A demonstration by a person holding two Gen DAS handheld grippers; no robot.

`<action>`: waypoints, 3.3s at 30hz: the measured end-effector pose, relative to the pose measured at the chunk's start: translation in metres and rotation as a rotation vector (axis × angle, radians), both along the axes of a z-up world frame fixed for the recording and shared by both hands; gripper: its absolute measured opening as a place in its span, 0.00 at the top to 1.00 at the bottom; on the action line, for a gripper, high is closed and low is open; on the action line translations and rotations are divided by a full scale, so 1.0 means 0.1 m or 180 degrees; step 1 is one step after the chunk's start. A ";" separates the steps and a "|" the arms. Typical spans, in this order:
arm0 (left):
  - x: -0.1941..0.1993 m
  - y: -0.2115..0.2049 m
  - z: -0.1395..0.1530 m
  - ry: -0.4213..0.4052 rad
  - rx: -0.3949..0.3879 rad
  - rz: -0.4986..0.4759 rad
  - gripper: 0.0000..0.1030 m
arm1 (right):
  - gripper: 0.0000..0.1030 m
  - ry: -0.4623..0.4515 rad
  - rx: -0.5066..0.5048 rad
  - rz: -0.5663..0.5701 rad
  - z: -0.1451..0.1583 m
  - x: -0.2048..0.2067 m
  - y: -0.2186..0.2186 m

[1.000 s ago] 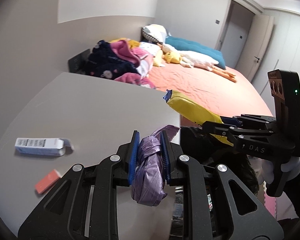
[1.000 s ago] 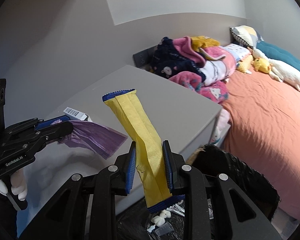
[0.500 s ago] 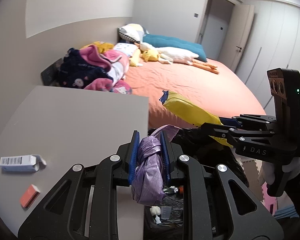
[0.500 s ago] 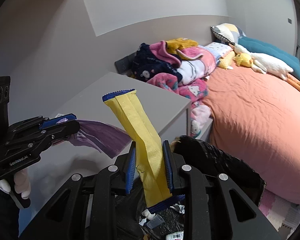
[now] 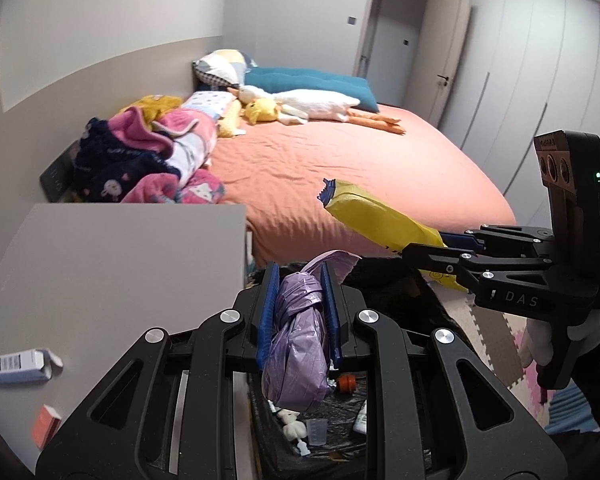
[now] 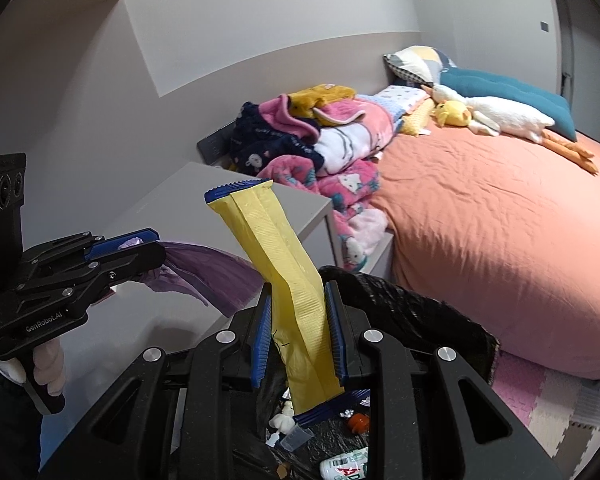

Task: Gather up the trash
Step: 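Lift the purple bag and yellow packet and carry them over the bin, then lower both tools into the bin and open them to release, then move both open tools from the bin over the table toward the white box and pink eraser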

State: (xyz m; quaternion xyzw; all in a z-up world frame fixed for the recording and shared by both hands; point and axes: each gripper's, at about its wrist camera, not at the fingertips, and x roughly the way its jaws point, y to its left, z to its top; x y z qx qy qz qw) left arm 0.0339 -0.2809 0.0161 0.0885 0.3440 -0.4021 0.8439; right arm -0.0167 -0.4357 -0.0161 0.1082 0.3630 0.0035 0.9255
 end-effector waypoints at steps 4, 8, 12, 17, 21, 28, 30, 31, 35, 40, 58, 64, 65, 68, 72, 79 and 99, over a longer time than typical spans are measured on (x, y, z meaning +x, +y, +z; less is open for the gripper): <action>-0.03 -0.12 0.01 -0.0008 0.0000 -0.0122 0.79 | 0.74 -0.0009 0.0019 -0.0131 0.01 -0.12 -0.10; -0.06 -0.23 0.01 0.0000 0.0008 -0.0242 0.79 | 0.74 -0.0016 0.0039 -0.0257 0.02 -0.23 -0.18; -0.09 -0.33 -0.01 0.0017 0.0017 -0.0358 0.79 | 0.74 -0.0025 0.0059 -0.0367 0.02 -0.35 -0.24; -0.13 -0.47 -0.03 0.0033 0.0029 -0.0522 0.79 | 0.74 -0.0027 0.0074 -0.0491 0.03 -0.48 -0.30; -0.17 -0.54 -0.05 0.0038 0.0040 -0.0637 0.79 | 0.74 -0.0037 0.0100 -0.0577 0.03 -0.57 -0.34; -0.21 -0.63 -0.09 0.0052 0.0068 -0.0764 0.79 | 0.74 -0.0028 0.0136 -0.0668 0.01 -0.66 -0.40; -0.21 -0.64 -0.11 0.0062 0.0083 -0.0782 0.79 | 0.74 -0.0020 0.0142 -0.0675 0.00 -0.67 -0.41; -0.21 -0.65 -0.12 0.0070 0.0091 -0.0787 0.79 | 0.74 -0.0016 0.0145 -0.0679 -0.01 -0.67 -0.41; -0.19 -0.68 -0.16 0.0100 0.0126 -0.0768 0.79 | 0.73 -0.0008 0.0178 -0.0673 -0.01 -0.67 -0.43; -0.13 -0.69 -0.18 0.0161 0.0263 -0.0561 0.06 | 0.10 -0.0185 0.0105 -0.0957 0.12 -0.76 -0.45; -0.09 -0.55 -0.16 -0.0014 0.0312 -0.0413 0.06 | 0.03 -0.0131 0.0032 -0.1019 0.14 -0.65 -0.42; -0.07 -0.50 -0.16 -0.0013 0.0303 -0.0383 0.06 | 0.03 -0.0120 0.0040 -0.0955 0.13 -0.58 -0.36; -0.06 -0.48 -0.15 -0.0015 0.0302 -0.0375 0.06 | 0.03 -0.0121 0.0039 -0.0943 0.13 -0.57 -0.35; -0.05 -0.43 -0.14 -0.0018 0.0296 -0.0340 0.06 | 0.03 -0.0120 0.0044 -0.0904 0.13 -0.52 -0.32; -0.01 -0.34 -0.15 -0.0022 0.0298 -0.0279 0.06 | 0.03 -0.0109 0.0052 -0.0844 0.12 -0.44 -0.25; 0.05 -0.15 -0.16 -0.0009 0.0303 -0.0137 0.06 | 0.03 -0.0079 0.0078 -0.0709 0.10 -0.28 -0.10; 0.20 0.62 -0.24 0.0054 0.0372 0.0431 0.06 | 0.03 0.0025 0.0104 -0.0115 -0.01 0.26 0.54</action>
